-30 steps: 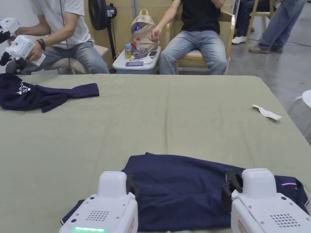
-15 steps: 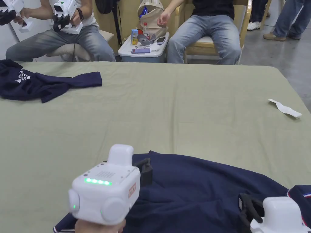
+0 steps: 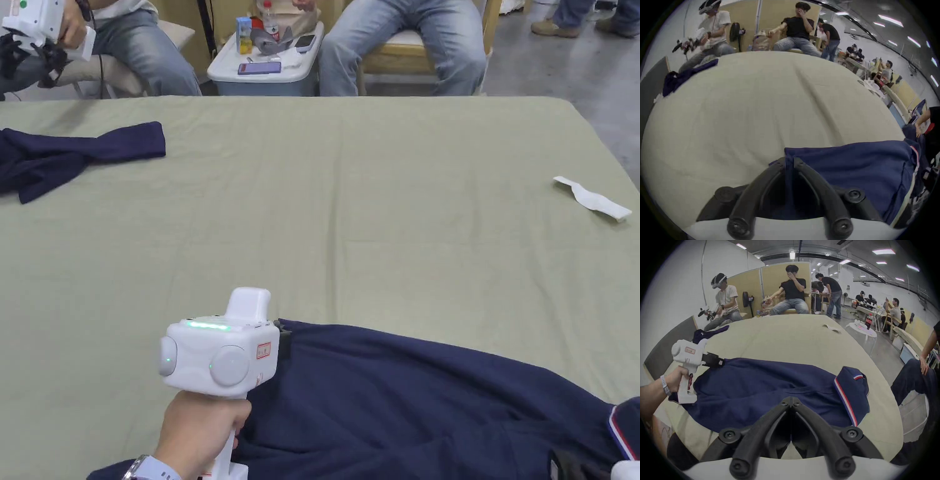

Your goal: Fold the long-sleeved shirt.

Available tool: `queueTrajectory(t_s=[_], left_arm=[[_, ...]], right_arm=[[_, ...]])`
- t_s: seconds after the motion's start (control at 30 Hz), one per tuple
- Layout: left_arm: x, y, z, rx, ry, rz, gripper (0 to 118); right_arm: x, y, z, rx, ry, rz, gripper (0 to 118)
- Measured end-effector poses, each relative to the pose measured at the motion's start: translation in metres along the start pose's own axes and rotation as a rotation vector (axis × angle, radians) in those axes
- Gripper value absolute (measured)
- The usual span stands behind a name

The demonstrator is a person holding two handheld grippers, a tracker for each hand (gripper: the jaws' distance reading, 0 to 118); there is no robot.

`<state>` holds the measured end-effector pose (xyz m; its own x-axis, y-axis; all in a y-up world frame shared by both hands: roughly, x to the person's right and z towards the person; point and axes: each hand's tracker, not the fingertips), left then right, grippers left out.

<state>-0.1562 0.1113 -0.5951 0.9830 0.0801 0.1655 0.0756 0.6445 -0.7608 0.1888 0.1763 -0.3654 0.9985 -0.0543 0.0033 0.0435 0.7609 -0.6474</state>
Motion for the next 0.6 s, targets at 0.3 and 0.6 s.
queueTrajectory(t_s=[0.3,0.6], left_arm=[[-0.009,0.011,0.203,0.396,-0.133,0.180,4],[-0.011,-0.025,0.250,0.396,-0.042,0.102,4]], right_arm=[[0.033,0.008,0.044,0.092,-0.037,-0.053,1],[0.092,0.042,0.054,0.071,-0.151,-0.024,27]])
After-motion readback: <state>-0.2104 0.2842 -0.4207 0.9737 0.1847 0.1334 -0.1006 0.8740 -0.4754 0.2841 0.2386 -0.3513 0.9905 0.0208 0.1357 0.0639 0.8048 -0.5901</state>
